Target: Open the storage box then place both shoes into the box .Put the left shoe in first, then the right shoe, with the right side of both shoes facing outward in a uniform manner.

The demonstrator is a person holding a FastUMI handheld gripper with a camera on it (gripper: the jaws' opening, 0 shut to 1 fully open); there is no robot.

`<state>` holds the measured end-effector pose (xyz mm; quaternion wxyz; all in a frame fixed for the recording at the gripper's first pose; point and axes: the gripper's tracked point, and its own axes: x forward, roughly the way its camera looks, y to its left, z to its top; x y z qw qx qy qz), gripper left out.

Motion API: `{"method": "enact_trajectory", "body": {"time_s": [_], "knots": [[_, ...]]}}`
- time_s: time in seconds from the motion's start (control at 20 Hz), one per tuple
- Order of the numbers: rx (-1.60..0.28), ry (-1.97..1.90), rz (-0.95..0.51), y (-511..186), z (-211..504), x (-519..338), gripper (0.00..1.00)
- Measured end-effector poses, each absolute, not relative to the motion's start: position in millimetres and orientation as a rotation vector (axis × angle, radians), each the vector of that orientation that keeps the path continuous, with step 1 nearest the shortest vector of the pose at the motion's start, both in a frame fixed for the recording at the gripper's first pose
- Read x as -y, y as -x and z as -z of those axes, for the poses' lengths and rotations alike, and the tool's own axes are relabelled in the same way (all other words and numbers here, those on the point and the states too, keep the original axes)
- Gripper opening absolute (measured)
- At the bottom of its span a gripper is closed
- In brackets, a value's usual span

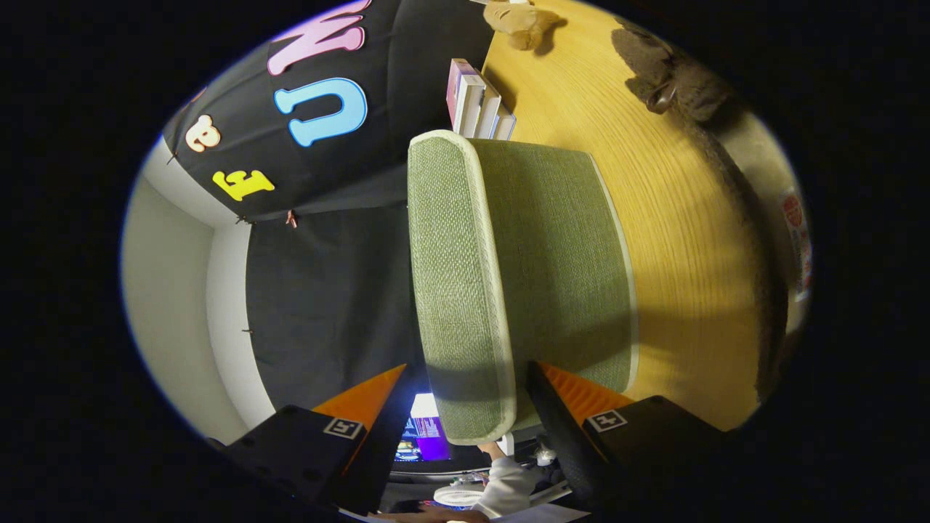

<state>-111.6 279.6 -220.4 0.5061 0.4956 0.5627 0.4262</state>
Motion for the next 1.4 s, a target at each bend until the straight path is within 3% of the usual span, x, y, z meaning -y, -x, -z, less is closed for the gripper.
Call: {"method": "enact_trajectory", "body": {"time_s": [0.1, 0.2, 0.5, 0.6, 0.8, 0.9, 1.2, 1.4], "knots": [[-1.376, -1.211, -1.021, 109.3, 217.9, -278.1, 0.76], [-1.402, -1.224, -1.004, 109.2, 215.9, -274.0, 0.73], [-1.4, -1.311, -1.023, 107.9, 185.5, -271.2, 0.41], [-1.407, -1.319, -1.069, 113.4, 172.2, -276.8, 0.41], [-1.425, -1.212, -1.014, 110.7, 183.2, -289.7, 0.13], [-1.416, -1.195, -1.0, 107.1, 182.5, -292.1, 0.08], [-1.398, -1.069, -0.917, 104.9, 172.1, -291.4, 0.07], [-1.323, -1.008, -0.939, 102.9, 129.4, -300.4, 0.05]]}}
